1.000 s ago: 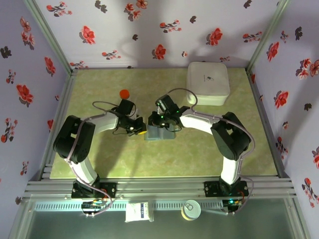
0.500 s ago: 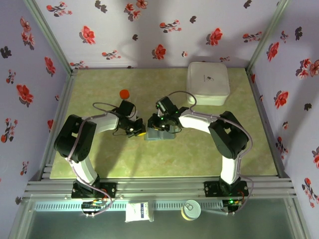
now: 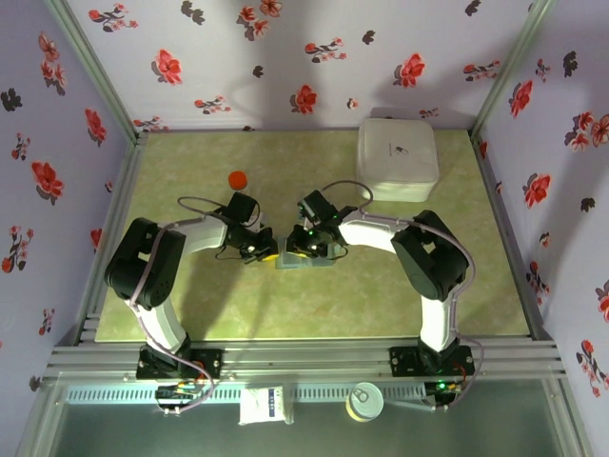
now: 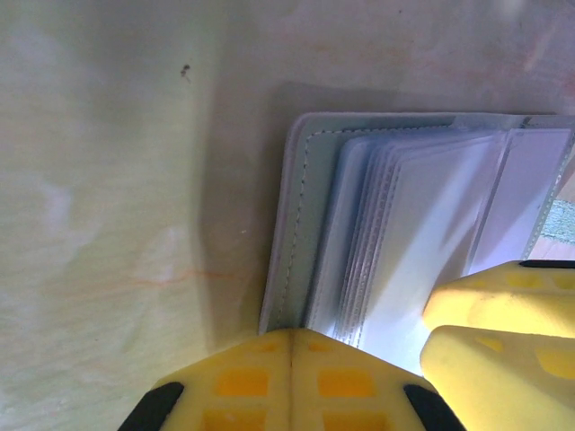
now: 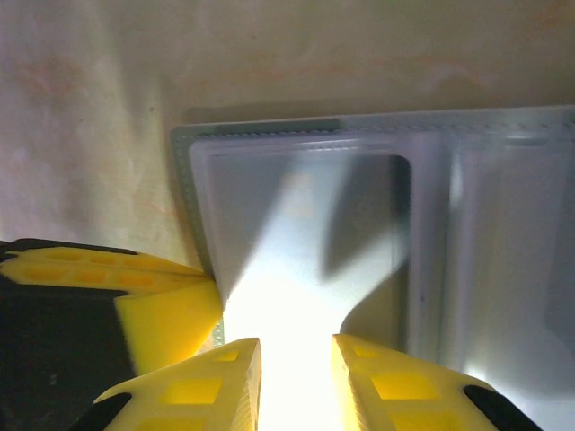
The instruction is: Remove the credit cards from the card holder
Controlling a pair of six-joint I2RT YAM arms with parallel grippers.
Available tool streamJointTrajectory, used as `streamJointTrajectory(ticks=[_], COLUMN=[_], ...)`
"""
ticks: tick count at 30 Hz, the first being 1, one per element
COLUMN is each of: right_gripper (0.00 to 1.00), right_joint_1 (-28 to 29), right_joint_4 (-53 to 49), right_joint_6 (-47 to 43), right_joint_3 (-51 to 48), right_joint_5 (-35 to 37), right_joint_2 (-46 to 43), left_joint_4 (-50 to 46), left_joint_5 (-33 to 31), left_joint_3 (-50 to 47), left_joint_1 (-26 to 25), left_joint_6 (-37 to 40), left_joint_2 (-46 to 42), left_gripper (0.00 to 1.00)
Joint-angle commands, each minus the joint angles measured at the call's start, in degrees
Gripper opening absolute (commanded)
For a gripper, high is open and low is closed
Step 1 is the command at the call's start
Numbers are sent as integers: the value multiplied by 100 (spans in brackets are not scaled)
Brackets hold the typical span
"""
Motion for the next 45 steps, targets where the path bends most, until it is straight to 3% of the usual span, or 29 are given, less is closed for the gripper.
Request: streamJointTrajectory(ticks=[1,10,36,45], right_gripper=[27,27,17,14], right_joint_1=[-2,-176,-584,-628], right_joint_4=[-413,-460,782,1171], right_joint_6=[-83,-157,-296,-247], right_joint_3=[85,-70,-829,-1036], right_joint_5=[274,360,-837,-1021], right_joint_2=[67,-134,-262,-214], left_joint_4=[-127,-134,-475,-321], left_joint_5=[-66,-65,-92,205], left_joint_3=[-37,-19,417,716], left_joint_1=[-18,-16,140,-50], left_joint_6=[139,164,217,-96], left_joint_2=[162,218,-126,-120], left_gripper=[1,1,1,15])
